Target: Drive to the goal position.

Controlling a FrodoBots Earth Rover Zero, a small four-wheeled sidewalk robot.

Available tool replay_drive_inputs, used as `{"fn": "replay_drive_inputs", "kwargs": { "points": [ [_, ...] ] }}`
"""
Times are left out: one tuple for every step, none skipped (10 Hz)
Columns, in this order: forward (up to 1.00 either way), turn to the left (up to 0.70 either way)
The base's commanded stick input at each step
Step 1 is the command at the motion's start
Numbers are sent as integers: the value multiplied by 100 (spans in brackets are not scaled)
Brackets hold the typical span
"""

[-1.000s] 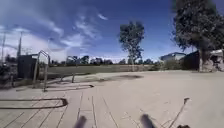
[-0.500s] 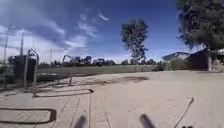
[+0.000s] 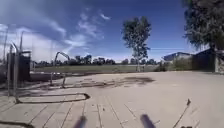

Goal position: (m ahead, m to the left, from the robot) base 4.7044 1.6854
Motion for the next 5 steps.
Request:
{"fn": "replay_drive_inputs", "kwargs": {
  "points": [
    [100,0],
    [100,0],
    [100,0],
    [100,0],
    [100,0]
  ]
}}
